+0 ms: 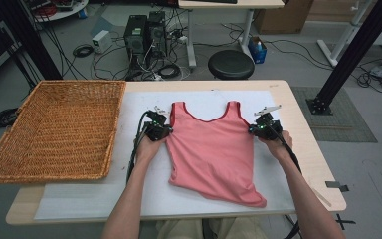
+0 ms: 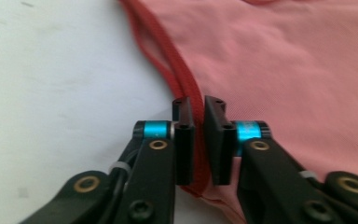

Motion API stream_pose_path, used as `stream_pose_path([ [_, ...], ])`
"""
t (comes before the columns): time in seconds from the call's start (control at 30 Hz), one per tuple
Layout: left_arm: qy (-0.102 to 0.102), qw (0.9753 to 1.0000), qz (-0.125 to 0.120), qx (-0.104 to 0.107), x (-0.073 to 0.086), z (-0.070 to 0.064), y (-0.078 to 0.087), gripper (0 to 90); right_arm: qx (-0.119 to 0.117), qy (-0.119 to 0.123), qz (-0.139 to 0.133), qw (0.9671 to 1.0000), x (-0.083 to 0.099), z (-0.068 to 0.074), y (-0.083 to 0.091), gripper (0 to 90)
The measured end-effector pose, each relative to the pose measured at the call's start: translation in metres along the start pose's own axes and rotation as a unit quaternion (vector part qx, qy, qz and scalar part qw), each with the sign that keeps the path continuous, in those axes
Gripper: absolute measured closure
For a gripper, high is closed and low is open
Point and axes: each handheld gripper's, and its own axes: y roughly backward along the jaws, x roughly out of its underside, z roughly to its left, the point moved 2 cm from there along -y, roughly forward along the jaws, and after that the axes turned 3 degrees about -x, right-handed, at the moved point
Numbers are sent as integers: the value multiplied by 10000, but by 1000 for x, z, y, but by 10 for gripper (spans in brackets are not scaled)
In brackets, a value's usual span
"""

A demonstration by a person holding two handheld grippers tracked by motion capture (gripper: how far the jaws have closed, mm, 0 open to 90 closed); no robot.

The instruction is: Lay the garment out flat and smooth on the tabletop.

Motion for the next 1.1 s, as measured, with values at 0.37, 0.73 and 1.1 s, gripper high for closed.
stream_pose_path([
  [0.37,131,9992,-177,341,8,-3,33,538,-11,-538,-334,9980,17,-2,33,528],
  [0.73,-478,9964,73,703,46,-51,43,493,-626,123,-160,9978,62,67,54,500],
  [1.1,-299,9981,-420,329,23,-36,35,850,-348,161,-760,9964,45,58,47,900],
])
